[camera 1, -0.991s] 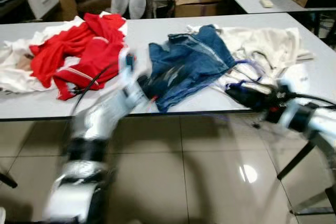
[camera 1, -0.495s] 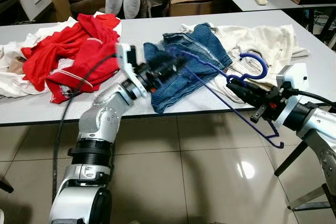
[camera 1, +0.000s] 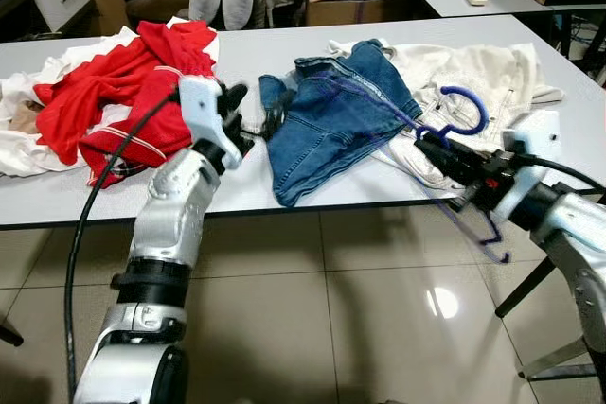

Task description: Hang hanger

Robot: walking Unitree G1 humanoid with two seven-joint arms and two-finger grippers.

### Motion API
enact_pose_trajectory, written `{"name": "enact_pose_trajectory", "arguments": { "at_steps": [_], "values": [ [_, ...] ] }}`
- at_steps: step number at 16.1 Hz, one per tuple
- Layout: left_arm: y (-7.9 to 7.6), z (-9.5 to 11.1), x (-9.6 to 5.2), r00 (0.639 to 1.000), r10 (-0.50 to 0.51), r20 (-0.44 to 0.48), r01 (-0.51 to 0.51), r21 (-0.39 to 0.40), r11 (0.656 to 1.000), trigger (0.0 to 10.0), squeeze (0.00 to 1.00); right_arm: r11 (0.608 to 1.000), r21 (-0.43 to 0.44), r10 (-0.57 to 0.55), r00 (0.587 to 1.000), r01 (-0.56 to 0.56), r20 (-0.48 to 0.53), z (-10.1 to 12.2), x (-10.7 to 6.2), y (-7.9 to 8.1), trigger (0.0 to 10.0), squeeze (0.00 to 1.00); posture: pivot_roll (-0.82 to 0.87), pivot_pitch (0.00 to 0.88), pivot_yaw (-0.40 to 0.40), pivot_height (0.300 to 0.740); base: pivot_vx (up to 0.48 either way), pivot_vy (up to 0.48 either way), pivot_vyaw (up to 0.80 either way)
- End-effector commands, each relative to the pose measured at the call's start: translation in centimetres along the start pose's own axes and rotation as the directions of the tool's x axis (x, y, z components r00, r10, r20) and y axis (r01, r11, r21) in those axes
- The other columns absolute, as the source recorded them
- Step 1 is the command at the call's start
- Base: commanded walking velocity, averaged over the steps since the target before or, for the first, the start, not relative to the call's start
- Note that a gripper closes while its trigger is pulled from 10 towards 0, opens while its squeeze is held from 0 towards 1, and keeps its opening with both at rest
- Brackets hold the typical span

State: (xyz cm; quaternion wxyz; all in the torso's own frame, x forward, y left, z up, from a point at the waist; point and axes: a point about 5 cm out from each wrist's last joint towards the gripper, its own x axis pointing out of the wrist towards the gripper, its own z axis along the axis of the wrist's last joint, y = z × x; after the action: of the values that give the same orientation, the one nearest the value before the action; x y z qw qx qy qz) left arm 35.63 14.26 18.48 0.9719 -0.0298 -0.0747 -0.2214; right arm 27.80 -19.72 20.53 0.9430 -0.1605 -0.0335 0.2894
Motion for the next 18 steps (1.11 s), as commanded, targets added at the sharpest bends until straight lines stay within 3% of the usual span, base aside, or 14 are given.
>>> {"name": "enact_pose_trajectory", "arguments": {
  "at_steps": [1, 2, 5, 6, 9, 10, 12, 15, 17, 18],
  "values": [
    [0.2, -0.2, -0.3, 0.999, 0.043, -0.005, -0.043, 0.034, 0.999, 10.0, 0.97, 0.989, -0.077, -0.131, 0.991, 0.13, -0.019, -0.1, 0.8, -1.0, 10.0, 0.0, -0.14, 0.0, 0.057, 0.74, 0.0, 0.0, 0.0],
    [0.1, -0.2, -0.5, 0.998, 0.062, 0.01, -0.062, 0.022, 0.998, 10.0, 0.97, 0.96, -0.105, -0.261, 0.965, 0.258, -0.009, 0.0, 1.4, -2.1, 10.0, 0.0, -0.13, 0.0, 0.055, 0.74, 0.0, 0.0, 0.0],
    [-0.7, -0.8, -1.0, 0.999, 0.037, -0.025, -0.035, 0.065, 0.997, 10.0, 0.96, 0.91, -0.202, -0.369, 0.929, 0.364, 0.01, 0.0, 1.8, -2.8, 10.0, 0.0, -0.13, 0.0, 0.051, 0.74, 0.0, 0.0, 0.0],
    [-1.3, -1.0, -1.1, 0.999, 0.006, -0.046, -0.002, 0.094, 0.996, 10.0, 0.89, 0.879, -0.223, -0.425, 0.904, 0.422, 0.035, 0.1, 1.9, -2.6, 10.0, 0.0, -0.12, 0.0, 0.05, 0.74, 0.0, 0.0, 0.0],
    [-1.7, -0.9, -1.0, 0.999, 0.009, -0.04, -0.005, 0.091, 0.996, 10.0, 0.85, 0.864, -0.082, -0.489, 0.867, 0.496, 0.092, 0.1, 2.2, -2.3, 10.0, 0.0, -0.11, 0.0, 0.052, 0.74, 0.0, 0.0, 0.0],
    [-1.9, -1.0, -1.2, 0.999, 0.003, -0.05, 0.001, 0.096, 0.995, 10.0, 0.85, 0.868, 0.07, -0.497, 0.86, 0.492, 0.116, 0.0, 2.6, -1.7, 10.0, 0.0, -0.11, 0.0, 0.049, 0.74, 0.0, 0.0, 0.0],
    [-2.0, -1.1, -1.3, 0.998, 0.002, -0.061, 0.004, 0.103, 0.995, 10.0, 0.85, 0.855, 0.203, -0.507, 0.852, 0.478, 0.13, -0.2, 3.0, -1.1, 10.0, 0.0, -0.11, 0.0, 0.042, 0.74, 0.0, 0.0, 0.0],
    [-1.9, -1.8, -2.2, 0.995, 0.037, -0.089, -0.028, 0.099, 0.995, 10.0, 0.85, 0.858, 0.357, -0.427, 0.899, 0.368, 0.098, -1.2, 3.6, 0.5, 10.0, 0.0, -0.11, 0.0, 0.015, 0.74, 0.0, 0.0, 0.0],
    [-1.8, -2.0, -2.5, 0.994, 0.056, -0.098, -0.045, 0.116, 0.992, 10.0, 0.85, 0.863, 0.384, -0.383, 0.921, 0.329, 0.073, -1.7, 3.3, 0.8, 10.0, 0.0, -0.11, 0.0, -0.002, 0.74, 0.0, 0.0, 0.0],
    [-1.8, -2.3, -3.0, 0.99, 0.071, -0.119, -0.056, 0.129, 0.99, 10.0, 0.8, 0.881, 0.374, -0.336, 0.94, 0.29, 0.062, -2.0, 2.8, 1.0, 10.0, 0.0, -0.1, 0.0, -0.011, 0.74, 0.0, 0.0, 0.0]
  ]
}}
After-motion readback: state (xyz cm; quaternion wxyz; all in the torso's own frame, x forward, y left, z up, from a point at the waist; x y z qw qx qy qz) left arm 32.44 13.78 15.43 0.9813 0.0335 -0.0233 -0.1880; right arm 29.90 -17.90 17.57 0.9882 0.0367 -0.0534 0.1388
